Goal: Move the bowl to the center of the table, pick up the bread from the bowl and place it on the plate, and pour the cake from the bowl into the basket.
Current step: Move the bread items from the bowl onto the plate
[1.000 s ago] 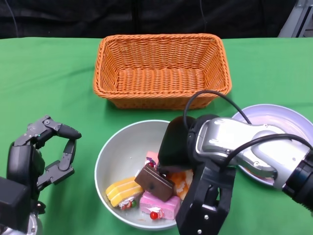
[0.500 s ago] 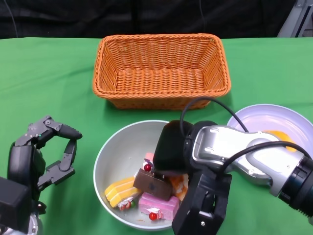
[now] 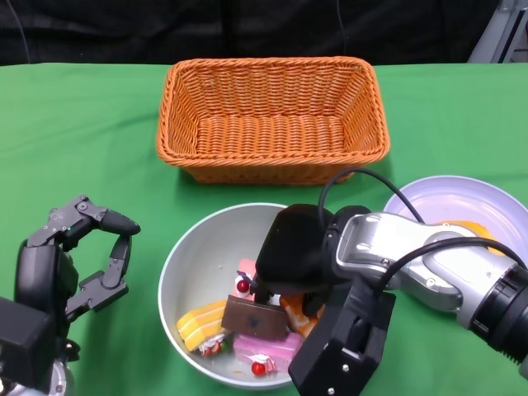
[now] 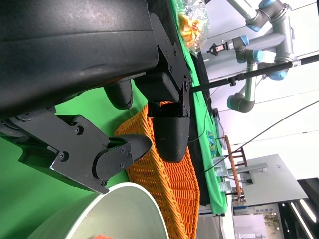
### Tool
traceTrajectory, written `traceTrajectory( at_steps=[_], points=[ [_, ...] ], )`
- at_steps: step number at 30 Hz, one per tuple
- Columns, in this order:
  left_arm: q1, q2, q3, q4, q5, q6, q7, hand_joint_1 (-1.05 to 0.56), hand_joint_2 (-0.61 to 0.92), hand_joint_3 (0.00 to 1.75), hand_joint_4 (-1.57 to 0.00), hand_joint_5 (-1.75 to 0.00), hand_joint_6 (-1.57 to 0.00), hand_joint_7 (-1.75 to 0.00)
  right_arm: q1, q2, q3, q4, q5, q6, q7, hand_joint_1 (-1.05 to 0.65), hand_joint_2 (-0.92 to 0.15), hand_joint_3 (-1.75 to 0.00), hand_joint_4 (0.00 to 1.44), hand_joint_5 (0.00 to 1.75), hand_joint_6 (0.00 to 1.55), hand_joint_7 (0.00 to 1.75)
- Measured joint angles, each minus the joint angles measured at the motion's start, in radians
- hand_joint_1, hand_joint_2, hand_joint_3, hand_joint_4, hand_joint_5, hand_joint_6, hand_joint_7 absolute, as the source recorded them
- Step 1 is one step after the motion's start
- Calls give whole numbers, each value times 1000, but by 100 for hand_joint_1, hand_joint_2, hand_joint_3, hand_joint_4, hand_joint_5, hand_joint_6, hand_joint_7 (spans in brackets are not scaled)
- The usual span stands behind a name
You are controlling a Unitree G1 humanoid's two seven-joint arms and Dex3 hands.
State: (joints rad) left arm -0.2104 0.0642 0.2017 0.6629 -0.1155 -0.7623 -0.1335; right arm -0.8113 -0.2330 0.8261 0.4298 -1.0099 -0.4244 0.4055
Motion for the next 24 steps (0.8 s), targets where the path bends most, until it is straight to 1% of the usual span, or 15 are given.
traceTrajectory(
  at_steps=[2,4,5,7,14,16,18,22,24],
  points=[
    [0,-1,0,0,0,0,0,-8,66,92,-80,-175,-77,-126,-4,-1,1,18,0,-22,-30,-25,-89,0,90,87,101,5],
    [0,-1,0,0,0,0,0,-7,66,92,-80,-175,-77,-126,-7,-1,2,37,0,-41,-58,-26,-89,0,92,86,103,5],
    [0,-1,0,0,0,0,0,-7,66,93,-80,-175,-78,-126,-9,-2,2,45,0,-51,-74,-26,-90,0,91,92,104,4],
    [0,-1,0,0,2,0,7,-7,66,93,-80,-175,-78,-126,-11,-2,2,54,0,-64,-92,-27,-90,0,89,96,106,3],
    [0,-1,-1,0,6,0,11,-6,67,93,-80,-175,-78,-125,-13,-2,2,71,-1,-77,-123,-27,-89,0,88,96,107,2],
    [0,-1,-1,2,8,-1,11,-6,66,93,-81,-175,-78,-125,-13,-4,1,74,-2,-85,-155,-26,-87,0,94,89,110,2],
    [-1,-1,-1,11,13,-3,11,-6,66,93,-81,-175,-78,-125,-13,-6,-1,76,-2,-100,-188,-25,-87,0,96,86,111,2],
    [-1,-1,-2,18,14,-3,11,-6,66,94,-81,-175,-78,-126,-13,-9,-7,75,-1,-105,-196,-24,-87,0,95,88,109,0],
    [-2,-1,-2,18,12,-3,11,-6,66,94,-81,-175,-78,-126,-13,-9,-11,73,-1,-104,-198,-23,-88,0,95,83,107,1]
  ],
)
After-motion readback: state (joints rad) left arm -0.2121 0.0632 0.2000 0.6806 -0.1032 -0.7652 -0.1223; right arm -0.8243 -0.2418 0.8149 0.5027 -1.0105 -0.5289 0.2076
